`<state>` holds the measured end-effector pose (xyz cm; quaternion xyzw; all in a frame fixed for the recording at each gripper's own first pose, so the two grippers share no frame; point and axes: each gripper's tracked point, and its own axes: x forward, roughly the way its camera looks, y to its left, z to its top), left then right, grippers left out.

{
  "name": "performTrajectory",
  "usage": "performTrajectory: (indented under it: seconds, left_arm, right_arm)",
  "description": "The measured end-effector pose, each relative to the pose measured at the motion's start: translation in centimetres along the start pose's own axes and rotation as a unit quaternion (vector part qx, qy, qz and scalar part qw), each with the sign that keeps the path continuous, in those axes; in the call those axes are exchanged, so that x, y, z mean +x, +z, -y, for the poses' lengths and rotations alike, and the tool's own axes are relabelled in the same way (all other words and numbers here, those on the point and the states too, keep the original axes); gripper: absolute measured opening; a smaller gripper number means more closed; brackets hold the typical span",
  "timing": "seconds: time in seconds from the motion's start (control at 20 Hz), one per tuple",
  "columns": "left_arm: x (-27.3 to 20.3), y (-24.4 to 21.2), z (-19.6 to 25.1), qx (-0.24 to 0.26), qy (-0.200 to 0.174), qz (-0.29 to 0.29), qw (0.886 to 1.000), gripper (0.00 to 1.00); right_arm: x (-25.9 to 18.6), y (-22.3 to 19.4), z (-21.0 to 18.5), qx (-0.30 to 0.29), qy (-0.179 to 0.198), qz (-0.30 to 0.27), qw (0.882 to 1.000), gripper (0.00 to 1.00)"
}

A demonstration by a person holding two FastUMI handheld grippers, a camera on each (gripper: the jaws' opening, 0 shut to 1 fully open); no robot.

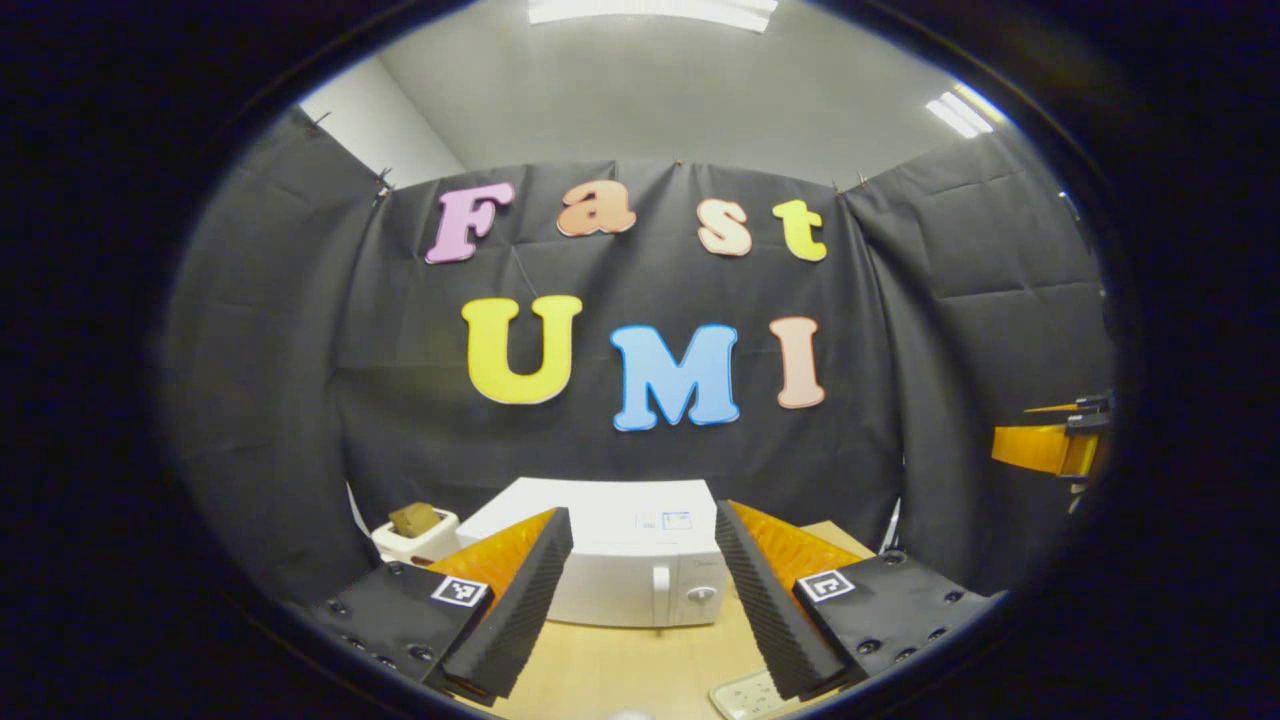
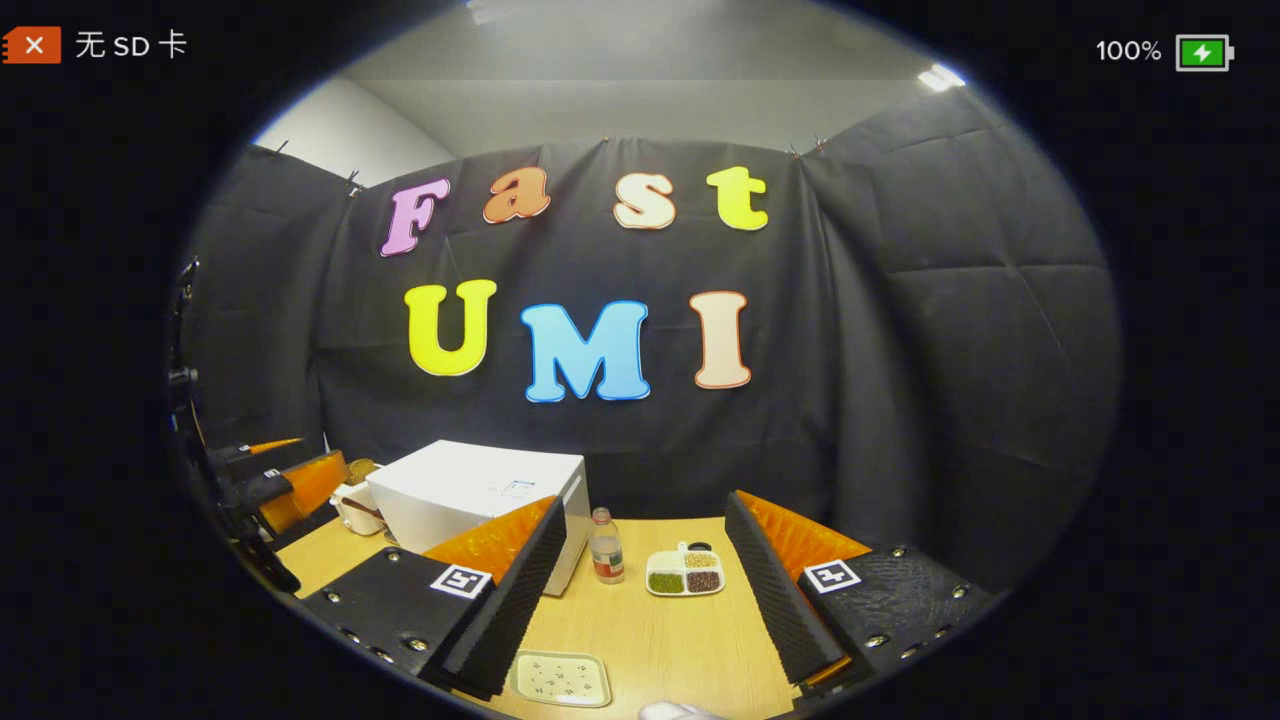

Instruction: Open the microwave oven with the left hand, put the food in, and close the microwave oven.

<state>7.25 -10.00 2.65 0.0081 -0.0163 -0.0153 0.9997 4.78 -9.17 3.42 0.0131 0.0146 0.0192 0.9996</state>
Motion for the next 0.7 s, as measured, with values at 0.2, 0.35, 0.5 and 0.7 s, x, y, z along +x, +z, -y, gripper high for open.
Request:
performTrajectory:
  seconds: [0.2,0.35,0.5,0.7]
  left_arm:
    - [-2.8,4.0,-2.9,-0.002,0.024,0.021,1.000,0.94]
    - [-4.2,5.2,-4.3,-0.015,0.031,0.027,0.999,0.96]
    - [-5.2,5.8,-5.6,-0.016,0.035,0.028,0.999,0.97]
    - [-5.8,5.7,-6.8,-0.014,0.040,0.026,0.999,0.98]
  right_arm:
    - [-1.3,2.2,-0.8,0.012,0.000,0.023,1.000,0.98]
    - [-1.9,2.3,-1.6,0.009,0.002,0.023,1.000,0.97]
    - [-2.4,2.6,-2.2,0.015,0.001,0.021,1.000,0.97]
    - [-3.1,3.4,-2.9,0.009,-0.004,0.032,0.999,0.97]
